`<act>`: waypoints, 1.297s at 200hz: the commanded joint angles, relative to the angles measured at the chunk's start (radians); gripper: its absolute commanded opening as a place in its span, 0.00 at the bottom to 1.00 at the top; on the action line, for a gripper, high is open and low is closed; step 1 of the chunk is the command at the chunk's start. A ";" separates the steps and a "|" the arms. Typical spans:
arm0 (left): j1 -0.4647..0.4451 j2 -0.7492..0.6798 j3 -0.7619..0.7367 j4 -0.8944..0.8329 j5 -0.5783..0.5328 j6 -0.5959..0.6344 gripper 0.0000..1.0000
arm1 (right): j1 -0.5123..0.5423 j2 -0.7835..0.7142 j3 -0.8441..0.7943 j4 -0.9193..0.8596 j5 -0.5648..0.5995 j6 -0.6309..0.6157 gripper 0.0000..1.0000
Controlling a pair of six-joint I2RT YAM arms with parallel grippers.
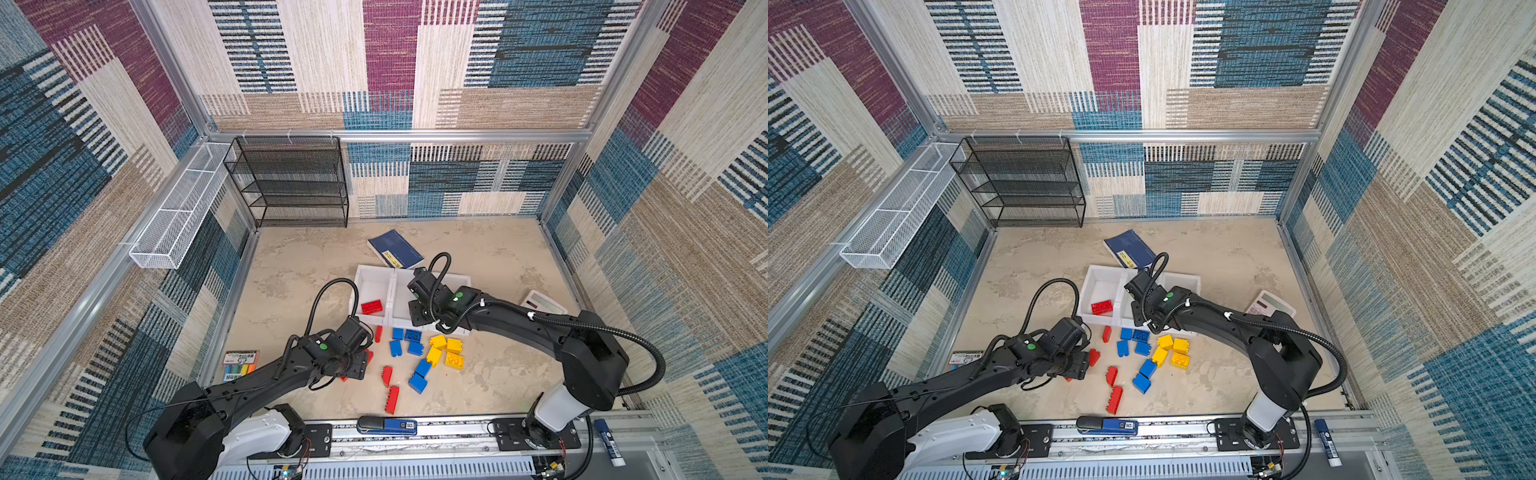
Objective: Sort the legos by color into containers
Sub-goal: 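Lower the left gripper and close it on a red brick while the right hovers, then drop the red brick into the near compartment while the right moves toward yellow bricks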
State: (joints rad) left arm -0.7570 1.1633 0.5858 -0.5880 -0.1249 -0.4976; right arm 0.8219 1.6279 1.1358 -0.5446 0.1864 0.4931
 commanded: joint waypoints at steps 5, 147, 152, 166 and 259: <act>-0.005 0.033 0.007 0.000 0.007 -0.009 0.71 | 0.000 -0.004 -0.002 0.000 -0.007 0.006 0.51; -0.006 0.059 0.090 0.082 0.076 0.057 0.30 | 0.000 -0.027 -0.021 -0.008 -0.007 0.006 0.51; -0.004 0.059 0.110 0.076 0.068 0.071 0.30 | 0.000 -0.034 -0.025 -0.009 -0.005 0.005 0.51; 0.016 0.075 0.179 0.053 0.047 0.114 0.30 | 0.000 -0.052 -0.035 -0.013 0.007 0.008 0.52; 0.254 0.477 0.575 0.077 0.162 0.290 0.30 | 0.001 -0.127 -0.079 -0.031 0.024 0.035 0.51</act>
State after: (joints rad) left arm -0.5270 1.5635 1.0908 -0.5060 -0.0093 -0.2848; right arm 0.8207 1.5227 1.0660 -0.5671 0.1871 0.5011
